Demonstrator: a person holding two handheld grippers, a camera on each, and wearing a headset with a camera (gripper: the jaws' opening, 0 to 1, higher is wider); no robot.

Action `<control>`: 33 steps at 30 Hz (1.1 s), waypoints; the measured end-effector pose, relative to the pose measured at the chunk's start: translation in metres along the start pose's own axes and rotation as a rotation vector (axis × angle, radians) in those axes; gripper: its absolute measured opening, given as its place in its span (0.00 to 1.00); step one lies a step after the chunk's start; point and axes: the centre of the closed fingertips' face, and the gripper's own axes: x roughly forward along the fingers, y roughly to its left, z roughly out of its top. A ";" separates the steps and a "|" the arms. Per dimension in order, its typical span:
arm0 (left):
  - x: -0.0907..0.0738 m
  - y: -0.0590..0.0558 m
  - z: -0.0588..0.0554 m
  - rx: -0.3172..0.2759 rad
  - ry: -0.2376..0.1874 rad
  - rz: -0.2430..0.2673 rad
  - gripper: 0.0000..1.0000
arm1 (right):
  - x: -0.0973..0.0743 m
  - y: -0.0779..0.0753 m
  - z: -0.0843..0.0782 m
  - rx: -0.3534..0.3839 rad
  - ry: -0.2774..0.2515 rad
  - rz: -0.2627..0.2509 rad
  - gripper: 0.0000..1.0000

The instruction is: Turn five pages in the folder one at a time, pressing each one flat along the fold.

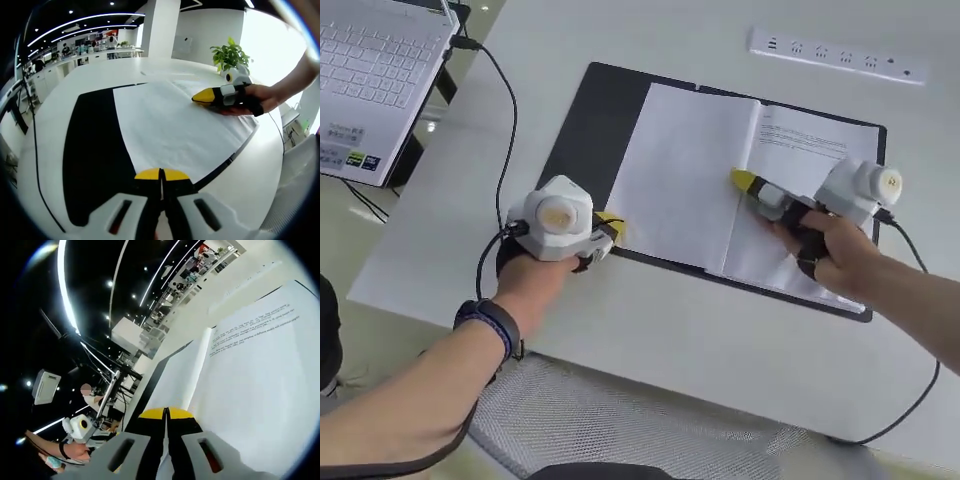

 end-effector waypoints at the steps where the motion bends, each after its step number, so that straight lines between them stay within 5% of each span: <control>1: 0.000 0.000 0.000 -0.001 0.000 0.000 0.00 | -0.001 0.000 -0.002 0.002 0.001 0.001 0.00; 33: 0.004 0.002 -0.002 -0.001 -0.008 -0.003 0.00 | -0.039 0.036 -0.087 0.015 0.126 0.078 0.00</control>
